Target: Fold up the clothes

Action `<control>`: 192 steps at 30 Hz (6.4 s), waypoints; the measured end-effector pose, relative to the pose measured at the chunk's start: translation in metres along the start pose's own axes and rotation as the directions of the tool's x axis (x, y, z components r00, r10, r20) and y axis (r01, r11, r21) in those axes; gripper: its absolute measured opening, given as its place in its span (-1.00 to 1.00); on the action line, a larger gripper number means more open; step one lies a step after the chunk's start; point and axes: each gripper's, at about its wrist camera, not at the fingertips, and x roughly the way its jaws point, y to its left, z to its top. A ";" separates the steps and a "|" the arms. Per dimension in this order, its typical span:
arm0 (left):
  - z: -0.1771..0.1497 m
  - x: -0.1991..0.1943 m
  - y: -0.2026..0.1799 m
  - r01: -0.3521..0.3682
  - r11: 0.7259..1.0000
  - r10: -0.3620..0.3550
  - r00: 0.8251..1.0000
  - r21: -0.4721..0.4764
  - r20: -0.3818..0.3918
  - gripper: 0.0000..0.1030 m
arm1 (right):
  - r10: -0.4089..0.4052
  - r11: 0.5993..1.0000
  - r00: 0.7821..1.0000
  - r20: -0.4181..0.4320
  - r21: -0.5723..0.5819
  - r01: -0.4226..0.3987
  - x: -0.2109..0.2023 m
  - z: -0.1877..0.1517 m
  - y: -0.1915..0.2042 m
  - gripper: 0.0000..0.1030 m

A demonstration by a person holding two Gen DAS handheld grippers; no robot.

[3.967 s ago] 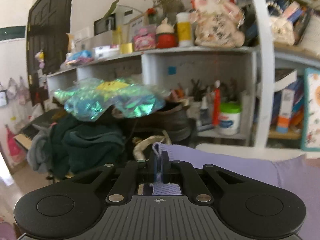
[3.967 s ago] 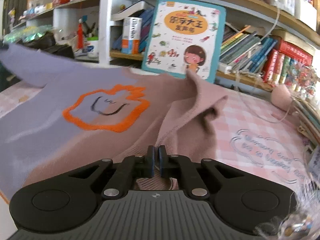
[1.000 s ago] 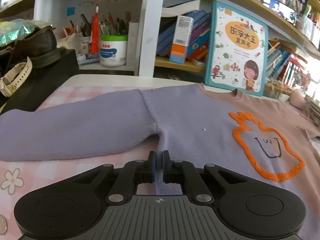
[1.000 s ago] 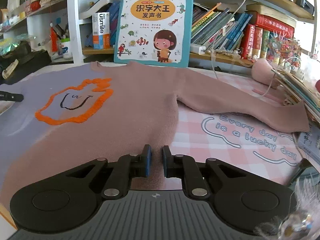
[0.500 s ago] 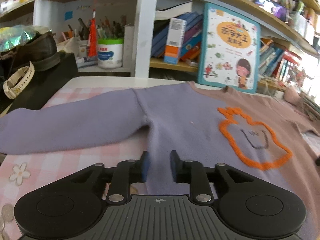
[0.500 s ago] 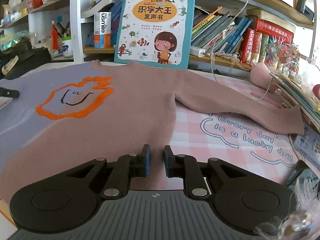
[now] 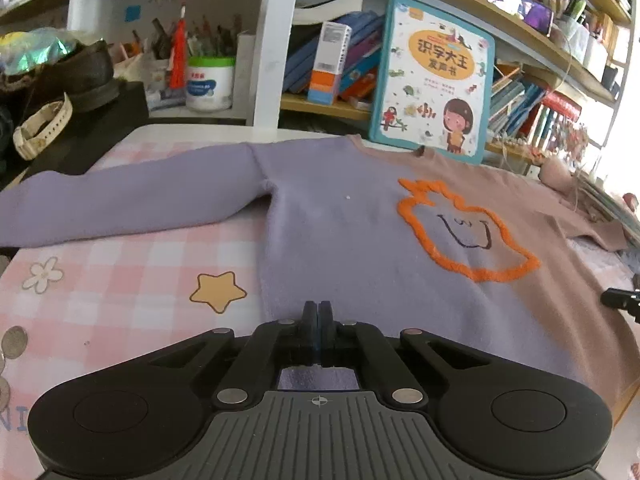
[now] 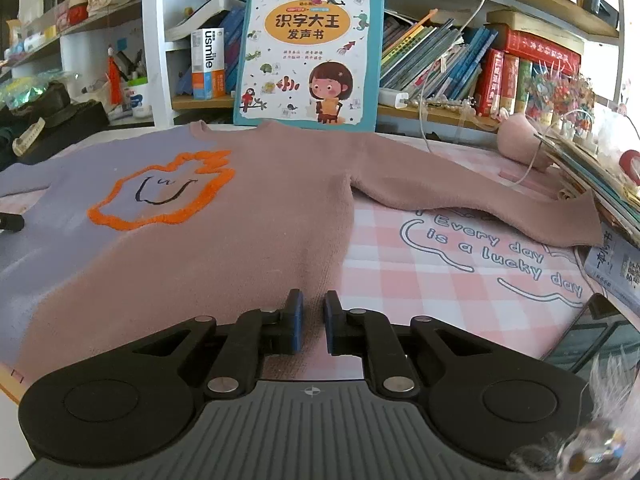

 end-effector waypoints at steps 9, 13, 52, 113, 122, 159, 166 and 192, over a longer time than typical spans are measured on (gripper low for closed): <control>-0.003 0.001 0.002 -0.022 1.000 0.022 0.999 -0.011 0.023 -1.00 | -0.007 1.000 1.000 0.009 0.013 0.007 0.000 -0.001 0.000 -0.79; -0.003 0.002 0.002 -0.029 0.999 0.030 0.999 -0.014 0.027 -1.00 | -0.005 1.000 1.000 0.011 0.018 0.005 0.000 -0.001 0.001 -0.79; -0.011 -0.026 -0.031 -0.074 0.997 0.071 0.988 0.020 0.134 0.80 | 0.014 1.000 0.990 0.142 -0.007 -0.013 -0.018 0.006 0.016 0.63; 0.034 -0.008 0.170 -0.440 0.761 0.492 0.871 -0.476 -0.018 0.91 | 0.300 0.927 0.952 0.069 -0.257 -0.273 0.056 0.046 0.101 0.86; 0.028 0.000 0.223 -0.338 0.625 0.436 0.899 -0.703 -0.045 0.41 | 0.302 0.921 0.952 0.046 -0.272 -0.279 0.058 0.045 0.104 0.86; 0.158 0.005 -0.016 0.141 0.955 -0.024 0.913 -0.261 0.407 -0.94 | 0.212 0.960 0.973 0.094 -0.204 -0.190 0.027 0.026 0.048 0.86; 0.178 0.042 -0.078 0.219 0.955 -0.135 0.923 -0.201 0.362 -0.94 | 0.207 0.969 0.978 0.031 -0.145 -0.201 0.040 0.030 0.042 0.86; 0.123 0.123 -0.176 0.404 0.912 -0.403 0.915 -0.072 0.034 0.10 | 0.208 0.969 0.978 -0.005 -0.131 -0.207 0.043 0.030 0.038 0.86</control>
